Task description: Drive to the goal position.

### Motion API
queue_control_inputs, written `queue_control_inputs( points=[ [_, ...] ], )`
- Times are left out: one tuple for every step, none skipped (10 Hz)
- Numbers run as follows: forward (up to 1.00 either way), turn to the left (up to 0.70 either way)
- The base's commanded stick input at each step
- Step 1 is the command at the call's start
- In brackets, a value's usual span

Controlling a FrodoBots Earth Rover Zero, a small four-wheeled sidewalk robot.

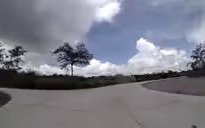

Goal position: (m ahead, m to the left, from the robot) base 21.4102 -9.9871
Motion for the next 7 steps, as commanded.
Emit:
queue_control_inputs(
  points=[
    [0.85, 0.00],
    [0.85, 0.00],
    [0.85, 0.00],
    [0.85, 0.00],
    [0.85, 0.00],
    [0.85, 0.00],
    [0.85, 0.00]
  ],
)
